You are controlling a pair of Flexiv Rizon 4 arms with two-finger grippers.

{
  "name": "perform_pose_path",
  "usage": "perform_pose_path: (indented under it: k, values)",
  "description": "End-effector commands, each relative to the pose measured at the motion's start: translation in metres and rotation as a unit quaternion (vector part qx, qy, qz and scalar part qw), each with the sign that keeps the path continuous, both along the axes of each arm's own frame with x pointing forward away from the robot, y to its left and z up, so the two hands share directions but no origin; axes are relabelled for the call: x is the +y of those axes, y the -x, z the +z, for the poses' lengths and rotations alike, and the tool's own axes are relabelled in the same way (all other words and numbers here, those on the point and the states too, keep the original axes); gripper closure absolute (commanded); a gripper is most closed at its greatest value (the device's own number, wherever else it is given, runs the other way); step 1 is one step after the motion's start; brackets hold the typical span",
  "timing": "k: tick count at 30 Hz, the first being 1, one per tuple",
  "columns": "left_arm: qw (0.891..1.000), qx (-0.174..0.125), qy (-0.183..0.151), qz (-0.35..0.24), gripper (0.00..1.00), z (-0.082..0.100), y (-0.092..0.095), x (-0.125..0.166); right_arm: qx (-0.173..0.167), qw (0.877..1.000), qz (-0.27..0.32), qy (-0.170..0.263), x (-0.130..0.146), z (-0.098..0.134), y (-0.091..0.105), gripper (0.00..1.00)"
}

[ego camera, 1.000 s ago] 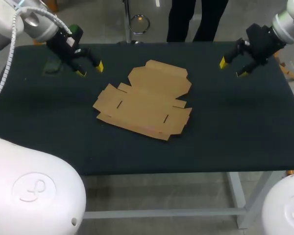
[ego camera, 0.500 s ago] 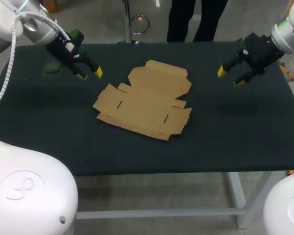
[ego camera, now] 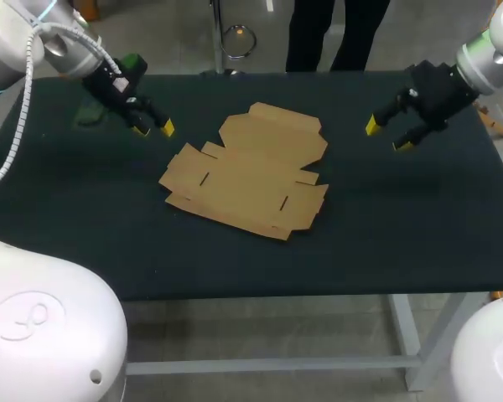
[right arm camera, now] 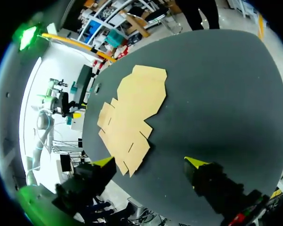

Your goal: Assemble the packaging by folding the flat box into shape, placing the metal phone stand inside, and closing the box properly

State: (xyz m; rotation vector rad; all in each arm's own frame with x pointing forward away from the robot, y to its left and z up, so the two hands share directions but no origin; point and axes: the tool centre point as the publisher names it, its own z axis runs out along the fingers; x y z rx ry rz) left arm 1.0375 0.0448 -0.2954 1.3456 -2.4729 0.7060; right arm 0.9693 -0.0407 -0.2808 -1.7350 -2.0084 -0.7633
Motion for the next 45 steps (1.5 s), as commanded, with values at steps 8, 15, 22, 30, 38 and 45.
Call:
perform_pose_path:
  k: [8, 15, 22, 30, 38, 45]
  values:
    - [0.997, 0.041, 0.024, -0.053, 0.0, -0.041, -0.036, -0.002, 0.016, 1.0, 0.003, 0.013, 0.013, -0.003, 0.006, 0.0]
    - [0.997, 0.037, 0.024, -0.066, 0.0, -0.058, -0.032, -0.007, 0.022, 1.0, 0.005, 0.008, 0.016, -0.008, 0.007, 0.0]
    - [0.997, 0.016, 0.023, -0.078, 0.04, -0.073, -0.025, -0.011, 0.03, 0.999, 0.013, 0.007, 0.02, -0.011, 0.006, 0.0]
    - [0.996, 0.014, 0.033, -0.083, 0.18, -0.085, -0.02, -0.02, 0.034, 0.999, 0.021, 0.01, 0.022, -0.014, 0.005, 0.0]
    - [0.997, 0.026, 0.023, -0.07, 0.44, -0.091, -0.016, -0.033, 0.04, 0.999, 0.023, 0.008, 0.023, -0.018, 0.003, 0.0]
    - [0.999, 0.034, 0.018, -0.038, 1.0, -0.093, -0.01, -0.037, 0.041, 0.999, 0.025, 0.006, 0.022, -0.019, 0.003, 0.0]
